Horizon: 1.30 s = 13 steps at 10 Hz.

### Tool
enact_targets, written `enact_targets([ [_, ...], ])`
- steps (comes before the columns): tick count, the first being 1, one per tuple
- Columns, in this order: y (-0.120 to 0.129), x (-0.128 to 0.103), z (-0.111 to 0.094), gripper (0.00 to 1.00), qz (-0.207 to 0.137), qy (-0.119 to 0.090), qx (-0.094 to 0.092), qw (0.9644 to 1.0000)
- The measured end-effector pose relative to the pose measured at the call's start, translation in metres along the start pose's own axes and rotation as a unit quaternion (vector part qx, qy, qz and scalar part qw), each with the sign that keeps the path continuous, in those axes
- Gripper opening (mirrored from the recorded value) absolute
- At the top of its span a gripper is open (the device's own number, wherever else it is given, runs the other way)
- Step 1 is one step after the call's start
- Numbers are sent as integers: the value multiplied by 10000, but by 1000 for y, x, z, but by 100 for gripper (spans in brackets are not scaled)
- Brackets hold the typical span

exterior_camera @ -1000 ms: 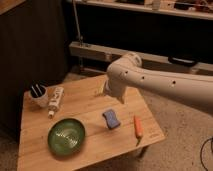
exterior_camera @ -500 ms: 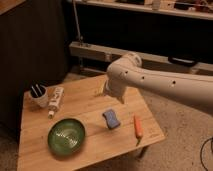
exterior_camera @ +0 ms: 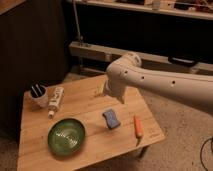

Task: Place the pepper on the white sponge

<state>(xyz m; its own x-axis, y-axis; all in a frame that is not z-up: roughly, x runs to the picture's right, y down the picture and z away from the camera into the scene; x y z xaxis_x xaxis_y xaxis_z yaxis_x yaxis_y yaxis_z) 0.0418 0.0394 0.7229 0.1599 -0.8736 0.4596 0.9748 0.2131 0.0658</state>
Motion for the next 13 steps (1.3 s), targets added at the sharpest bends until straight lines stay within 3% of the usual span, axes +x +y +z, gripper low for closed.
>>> enact_targets([
  [2, 33, 5, 0, 80, -1, -17, -27, 10000],
  [5, 123, 9, -7, 80, 234, -155, 323, 9991],
  [7, 174, 18, -12, 80, 269, -692, 544, 9958],
  [9, 201, 26, -22, 80, 131, -1229, 609, 9905],
  [11, 200, 23, -28, 80, -69, -1291, 531, 9902],
  [13, 204, 22, -27, 80, -46, -1299, 507, 9902],
])
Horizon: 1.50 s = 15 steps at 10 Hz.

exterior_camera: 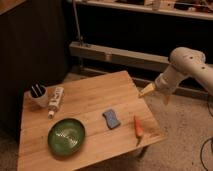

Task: Place the pepper on the white sponge

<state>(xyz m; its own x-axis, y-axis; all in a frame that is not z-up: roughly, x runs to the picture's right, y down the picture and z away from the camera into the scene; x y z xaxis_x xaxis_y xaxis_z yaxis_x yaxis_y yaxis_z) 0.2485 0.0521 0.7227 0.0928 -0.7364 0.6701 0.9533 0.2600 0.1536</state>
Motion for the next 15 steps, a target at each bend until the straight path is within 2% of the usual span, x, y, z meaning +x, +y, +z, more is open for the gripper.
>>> enact_targets([
  [3, -2, 1, 1, 80, -9, 15, 17, 10000],
  [4, -4, 1, 4, 80, 15, 85, 47, 10000],
  [6, -8, -5, 23, 80, 93, 248, 63, 9996],
  [8, -14, -13, 36, 80, 63, 320, 30, 9995],
  [10, -16, -22, 46, 80, -22, 240, -83, 9997],
  [13, -18, -47, 87, 80, -177, 3, -419, 9990],
  [15, -19, -61, 107, 80, -216, 6, -544, 9983],
])
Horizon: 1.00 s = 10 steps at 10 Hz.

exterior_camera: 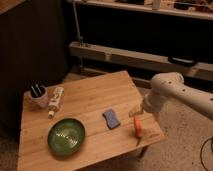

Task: Place the pepper on the white sponge

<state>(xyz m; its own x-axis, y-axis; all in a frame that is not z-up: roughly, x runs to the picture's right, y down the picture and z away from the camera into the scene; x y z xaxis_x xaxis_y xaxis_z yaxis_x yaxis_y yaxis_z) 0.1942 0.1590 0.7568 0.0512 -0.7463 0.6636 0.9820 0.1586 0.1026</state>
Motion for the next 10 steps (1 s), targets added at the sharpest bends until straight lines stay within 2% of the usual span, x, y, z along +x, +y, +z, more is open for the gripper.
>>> enact_targets([
  [3, 6, -16, 39, 80, 70, 31, 62, 10000],
  [6, 12, -20, 68, 80, 234, 73, 76, 9997],
  [10, 14, -28, 91, 79, 328, 40, -213, 9992],
])
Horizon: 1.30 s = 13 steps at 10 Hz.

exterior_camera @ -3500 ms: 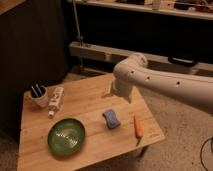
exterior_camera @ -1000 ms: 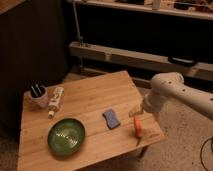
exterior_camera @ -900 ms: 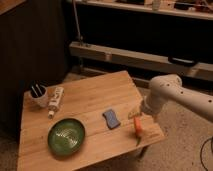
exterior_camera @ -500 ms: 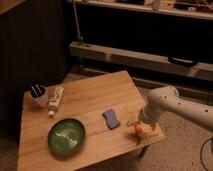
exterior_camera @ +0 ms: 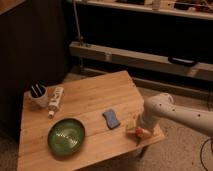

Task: Place the pepper on the white sponge

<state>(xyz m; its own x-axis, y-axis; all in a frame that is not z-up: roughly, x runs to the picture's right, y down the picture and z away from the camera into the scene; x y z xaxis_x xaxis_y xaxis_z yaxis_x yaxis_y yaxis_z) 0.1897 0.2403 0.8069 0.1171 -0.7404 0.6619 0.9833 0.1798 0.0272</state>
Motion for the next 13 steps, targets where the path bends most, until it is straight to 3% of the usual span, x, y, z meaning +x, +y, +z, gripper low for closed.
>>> enact_targets([
  [2, -1, -1, 5, 67, 12, -24, -43, 10000],
  [3, -4, -1, 8, 53, 18, -50, -60, 10000],
  [8, -2, -2, 9, 4, 75, -113, -87, 9999],
  [11, -6, 8, -4, 0, 105, -60, -61, 9999],
  [13, -19, 23, -36, 0, 102, 85, -19, 9999],
])
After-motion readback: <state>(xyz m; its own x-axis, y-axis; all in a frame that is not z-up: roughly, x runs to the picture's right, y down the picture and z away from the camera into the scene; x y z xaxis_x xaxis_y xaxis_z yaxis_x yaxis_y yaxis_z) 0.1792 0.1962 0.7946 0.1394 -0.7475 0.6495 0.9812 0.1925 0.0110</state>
